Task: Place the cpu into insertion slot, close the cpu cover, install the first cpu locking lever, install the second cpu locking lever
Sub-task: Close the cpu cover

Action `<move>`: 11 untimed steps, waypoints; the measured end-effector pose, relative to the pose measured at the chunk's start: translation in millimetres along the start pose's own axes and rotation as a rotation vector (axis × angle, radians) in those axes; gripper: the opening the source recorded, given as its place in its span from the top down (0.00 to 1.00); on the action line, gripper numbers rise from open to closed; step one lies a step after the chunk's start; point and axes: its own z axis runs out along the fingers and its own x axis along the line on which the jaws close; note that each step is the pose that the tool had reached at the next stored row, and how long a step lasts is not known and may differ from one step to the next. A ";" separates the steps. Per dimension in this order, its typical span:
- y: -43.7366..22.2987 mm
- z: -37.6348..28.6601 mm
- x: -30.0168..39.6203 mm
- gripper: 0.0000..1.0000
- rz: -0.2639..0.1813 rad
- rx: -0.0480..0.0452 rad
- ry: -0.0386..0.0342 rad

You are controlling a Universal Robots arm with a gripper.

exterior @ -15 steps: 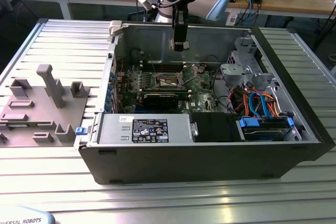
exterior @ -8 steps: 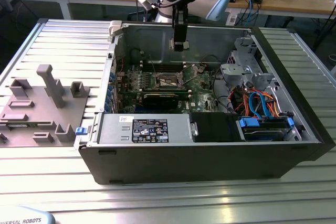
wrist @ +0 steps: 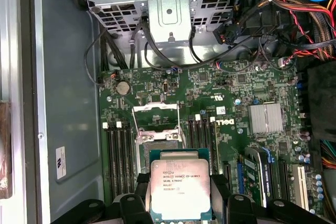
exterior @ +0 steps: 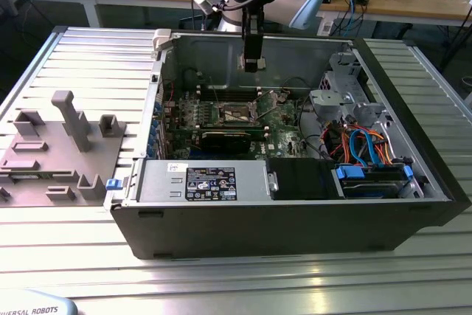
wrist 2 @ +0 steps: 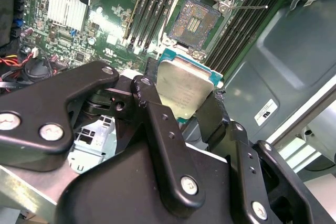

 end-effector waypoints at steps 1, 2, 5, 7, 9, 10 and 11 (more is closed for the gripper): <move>0.0 0.0 0.0 0.46 0.001 0.0000 -0.0001; 0.0 0.0 0.0 0.46 0.001 0.0000 -0.0001; 0.0 0.0 0.0 0.46 0.004 -0.0001 -0.0003; 0.0 0.0 0.0 0.46 0.005 -0.0001 -0.0004; 0.0 0.0 0.0 0.46 0.007 -0.0002 -0.0005; 0.0 0.0 0.0 0.46 0.007 -0.0002 -0.0005; 0.0 0.0 0.0 0.46 0.008 -0.0002 -0.0006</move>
